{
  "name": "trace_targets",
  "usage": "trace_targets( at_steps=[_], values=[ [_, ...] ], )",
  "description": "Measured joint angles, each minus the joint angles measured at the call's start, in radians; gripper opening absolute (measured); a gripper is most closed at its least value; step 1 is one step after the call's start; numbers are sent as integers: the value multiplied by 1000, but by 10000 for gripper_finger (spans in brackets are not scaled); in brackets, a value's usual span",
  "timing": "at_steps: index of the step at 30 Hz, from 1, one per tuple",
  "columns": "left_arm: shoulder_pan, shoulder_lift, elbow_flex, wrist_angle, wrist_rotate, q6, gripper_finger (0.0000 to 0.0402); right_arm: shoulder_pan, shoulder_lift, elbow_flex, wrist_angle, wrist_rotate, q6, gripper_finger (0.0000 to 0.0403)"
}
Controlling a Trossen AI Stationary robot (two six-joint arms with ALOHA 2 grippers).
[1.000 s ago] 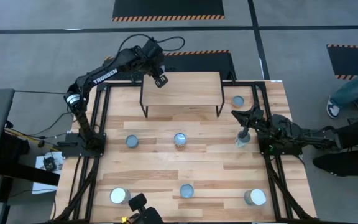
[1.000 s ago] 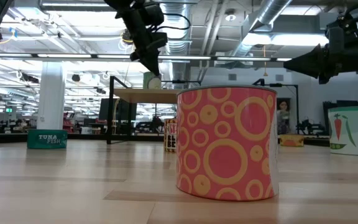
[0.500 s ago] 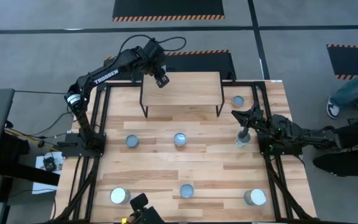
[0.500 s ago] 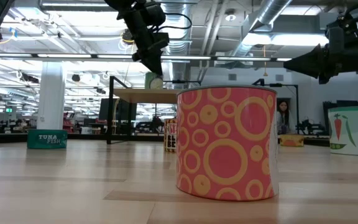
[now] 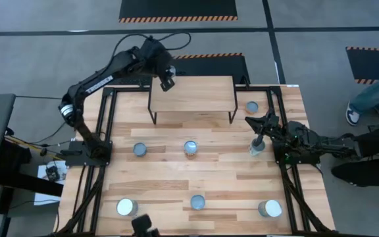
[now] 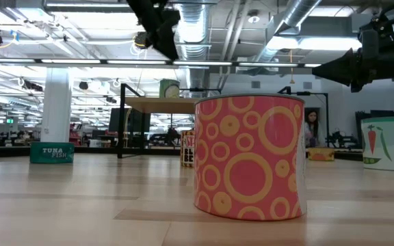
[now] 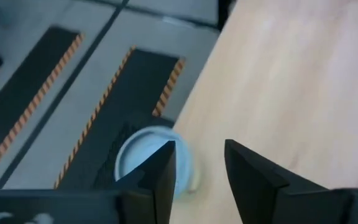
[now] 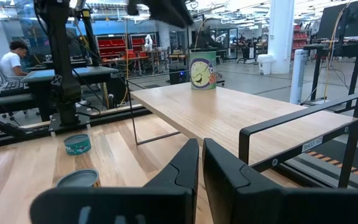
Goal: Pick and place cans onto a shelf
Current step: Put the yellow mushroom can on the shelf
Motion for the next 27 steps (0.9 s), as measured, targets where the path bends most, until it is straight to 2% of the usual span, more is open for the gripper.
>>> trace_targets(
  at_steps=[3,5,8,10,15,19,22,27],
  values=[
    [-64,-64,-33,-2,22,25,91,0,0,0,0,0,0,49],
    [-126,-118,-109,51,24,44,64,0,0,0,0,0,0,49],
    [-220,-217,-291,223,28,27,22,0,0,0,0,0,0,49],
    [-283,-300,-451,399,28,-13,6,0,0,0,0,0,0,49],
    [-429,-487,-871,932,28,-49,8,0,0,0,0,0,0,49],
    [-498,-602,-1139,1236,23,-102,8,0,0,0,0,0,0,49],
    [-522,-671,-1282,1361,21,-149,8,0,0,0,0,0,0,49],
    [-526,-778,-1403,1427,19,-219,9,-1,0,0,2,1,-23,49]
  ],
)
